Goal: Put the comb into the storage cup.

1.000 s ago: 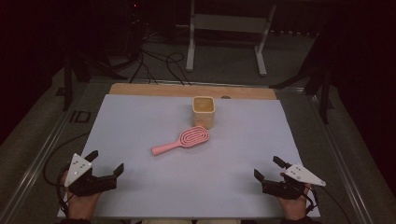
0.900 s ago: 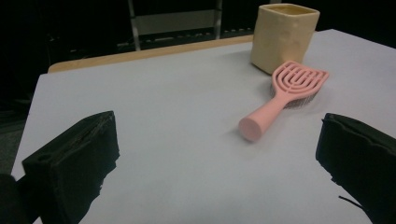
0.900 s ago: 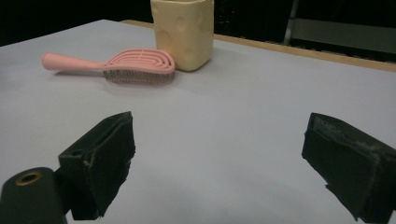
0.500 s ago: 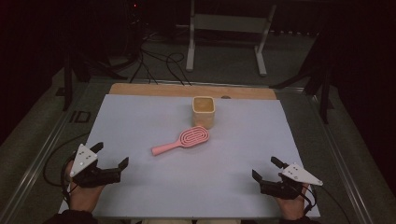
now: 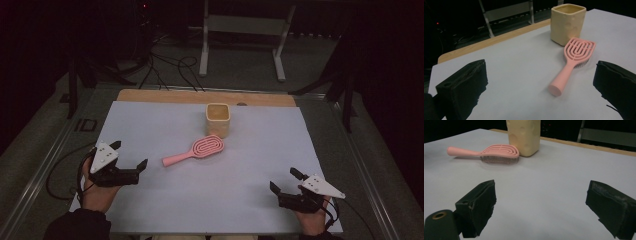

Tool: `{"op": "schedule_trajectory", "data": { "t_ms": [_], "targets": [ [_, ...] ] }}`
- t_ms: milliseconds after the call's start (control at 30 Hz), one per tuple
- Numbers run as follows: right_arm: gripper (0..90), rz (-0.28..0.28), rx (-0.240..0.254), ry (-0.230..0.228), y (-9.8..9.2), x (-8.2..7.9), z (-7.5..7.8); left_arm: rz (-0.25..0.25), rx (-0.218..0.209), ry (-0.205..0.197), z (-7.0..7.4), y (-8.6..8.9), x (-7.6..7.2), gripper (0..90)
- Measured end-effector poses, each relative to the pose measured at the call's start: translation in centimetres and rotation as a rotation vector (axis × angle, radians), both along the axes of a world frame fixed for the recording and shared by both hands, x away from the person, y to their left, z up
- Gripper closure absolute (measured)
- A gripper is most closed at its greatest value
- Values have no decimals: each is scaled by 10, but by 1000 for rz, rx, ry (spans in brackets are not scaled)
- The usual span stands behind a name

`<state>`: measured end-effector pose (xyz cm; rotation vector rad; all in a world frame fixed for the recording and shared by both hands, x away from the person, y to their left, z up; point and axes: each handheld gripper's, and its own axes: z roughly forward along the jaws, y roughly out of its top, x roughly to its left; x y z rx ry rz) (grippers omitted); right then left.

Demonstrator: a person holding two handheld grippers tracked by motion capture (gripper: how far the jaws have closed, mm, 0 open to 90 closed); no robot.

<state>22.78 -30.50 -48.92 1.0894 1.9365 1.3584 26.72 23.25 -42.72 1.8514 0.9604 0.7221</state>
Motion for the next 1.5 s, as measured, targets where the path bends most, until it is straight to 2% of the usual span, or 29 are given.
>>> {"op": "schedule_trajectory", "data": {
  "t_ms": [367, 533, 733, 1000, 1500],
  "targets": [
    [91, -5, 4, 3, 0, 0, 0, -24, 45, 52, -2, -8, 18, 0],
    [91, -5, 5, 8, 0, 1, -1, -32, 41, 56, -2, -11, 24, 0],
    [91, -7, 5, 8, 0, 1, -1, -44, 58, 72, 0, -17, 32, 0],
    [91, -3, 0, 7, 1, 2, -1, -74, 106, 99, 1, -27, 41, 0],
    [91, -4, 0, 13, 1, 3, -2, -124, 193, 178, -8, -48, 64, 0]
  ]
}}
